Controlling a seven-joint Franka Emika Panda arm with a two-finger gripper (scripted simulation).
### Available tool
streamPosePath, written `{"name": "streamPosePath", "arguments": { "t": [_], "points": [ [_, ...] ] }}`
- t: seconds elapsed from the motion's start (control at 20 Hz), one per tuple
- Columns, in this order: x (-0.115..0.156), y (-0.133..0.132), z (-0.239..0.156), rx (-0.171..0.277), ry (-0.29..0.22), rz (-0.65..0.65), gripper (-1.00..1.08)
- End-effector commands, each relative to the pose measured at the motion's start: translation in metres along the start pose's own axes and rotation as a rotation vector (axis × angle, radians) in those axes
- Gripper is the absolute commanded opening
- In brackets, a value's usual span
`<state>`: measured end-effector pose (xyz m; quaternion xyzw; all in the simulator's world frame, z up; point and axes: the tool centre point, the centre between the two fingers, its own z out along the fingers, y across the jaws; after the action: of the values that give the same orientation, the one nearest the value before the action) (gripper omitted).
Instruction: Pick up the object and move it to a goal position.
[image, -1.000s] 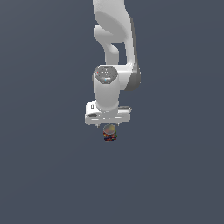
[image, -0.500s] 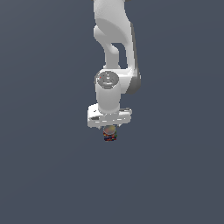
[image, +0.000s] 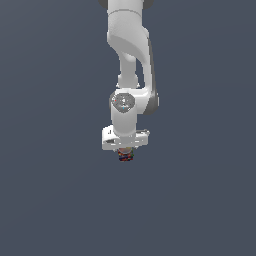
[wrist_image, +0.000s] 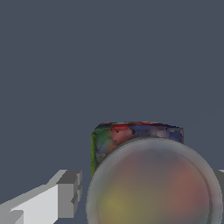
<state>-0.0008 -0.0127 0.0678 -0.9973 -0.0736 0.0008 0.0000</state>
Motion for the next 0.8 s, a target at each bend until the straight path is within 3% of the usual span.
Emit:
{"name": "streamPosePath", "arguments": {
  "t": [0.0, 0.15, 0.2, 0.75],
  "points": [
    [0.0006, 0.0, 0.0075, 0.0, 0.001, -0.001, 1.0],
    [0.0014, 0.0002, 0.0098, 0.0, 0.001, -0.001, 1.0],
    [0.0014, 0.0002, 0.0098, 0.0, 0.001, -0.001, -1.0],
    [0.0006, 0.0002, 0.0089, 0.0, 0.001, -0.001, -1.0]
  ]
}}
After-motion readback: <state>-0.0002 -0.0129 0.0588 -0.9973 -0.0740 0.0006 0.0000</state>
